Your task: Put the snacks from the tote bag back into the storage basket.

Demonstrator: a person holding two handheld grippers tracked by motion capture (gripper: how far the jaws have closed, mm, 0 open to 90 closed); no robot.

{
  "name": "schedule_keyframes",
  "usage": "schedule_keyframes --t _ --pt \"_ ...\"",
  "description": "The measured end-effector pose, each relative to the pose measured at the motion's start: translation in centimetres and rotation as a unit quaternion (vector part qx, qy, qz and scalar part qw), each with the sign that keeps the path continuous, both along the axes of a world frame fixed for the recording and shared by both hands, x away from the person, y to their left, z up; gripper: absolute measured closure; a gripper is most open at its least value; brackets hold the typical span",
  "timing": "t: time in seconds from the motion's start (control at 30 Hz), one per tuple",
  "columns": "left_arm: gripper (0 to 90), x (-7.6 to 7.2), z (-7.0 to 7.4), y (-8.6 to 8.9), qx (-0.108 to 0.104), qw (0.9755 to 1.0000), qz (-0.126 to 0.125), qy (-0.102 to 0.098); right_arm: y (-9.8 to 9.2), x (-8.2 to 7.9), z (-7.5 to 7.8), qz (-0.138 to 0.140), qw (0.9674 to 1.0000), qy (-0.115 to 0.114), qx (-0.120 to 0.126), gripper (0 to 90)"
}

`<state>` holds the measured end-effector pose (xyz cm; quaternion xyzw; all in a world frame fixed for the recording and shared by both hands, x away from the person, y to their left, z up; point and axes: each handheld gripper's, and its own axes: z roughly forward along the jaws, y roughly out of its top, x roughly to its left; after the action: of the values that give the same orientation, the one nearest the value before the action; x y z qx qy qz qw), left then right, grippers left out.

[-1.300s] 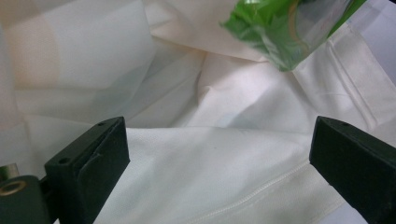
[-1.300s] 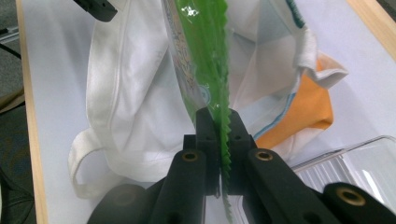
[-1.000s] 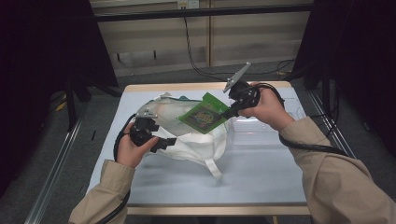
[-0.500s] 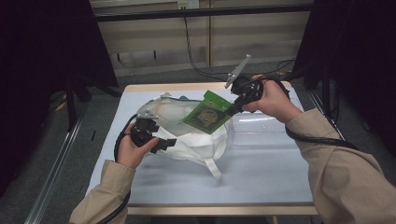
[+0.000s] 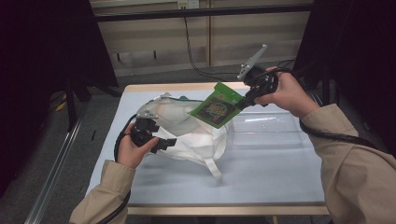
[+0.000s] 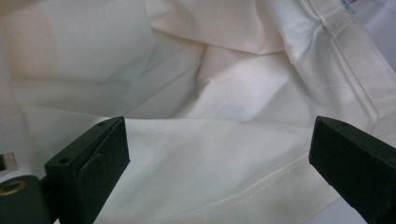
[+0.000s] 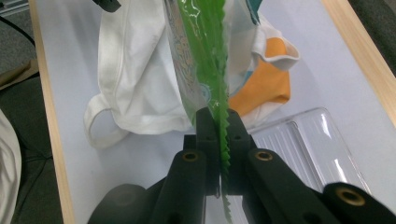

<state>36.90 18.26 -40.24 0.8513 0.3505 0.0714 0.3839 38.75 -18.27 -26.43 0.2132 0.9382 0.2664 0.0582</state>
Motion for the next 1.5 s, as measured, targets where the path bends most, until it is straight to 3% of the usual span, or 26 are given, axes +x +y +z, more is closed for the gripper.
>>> schedule_keyframes --t 0.27,0.57,1.07,1.5 --pt "4.8 0.0 -0.2 -0.3 -0.008 1.0000 0.001 0.006 -2.4 -0.2 1.0 -0.019 0.9998 -0.003 0.003 88.6" --pt "4.8 0.1 -0.3 -0.2 0.002 1.0000 -0.002 0.007 -4.8 -0.3 1.4 -0.042 0.9991 -0.003 0.002 88.5" --pt "4.8 0.1 -0.2 -0.2 0.002 1.0000 -0.001 0.004 -8.7 0.1 0.7 -0.078 0.9969 -0.003 -0.013 88.5" --pt "4.8 0.3 -0.3 -0.2 0.003 1.0000 0.002 0.005 -10.3 0.2 -0.2 -0.093 0.9954 -0.002 -0.023 88.5"
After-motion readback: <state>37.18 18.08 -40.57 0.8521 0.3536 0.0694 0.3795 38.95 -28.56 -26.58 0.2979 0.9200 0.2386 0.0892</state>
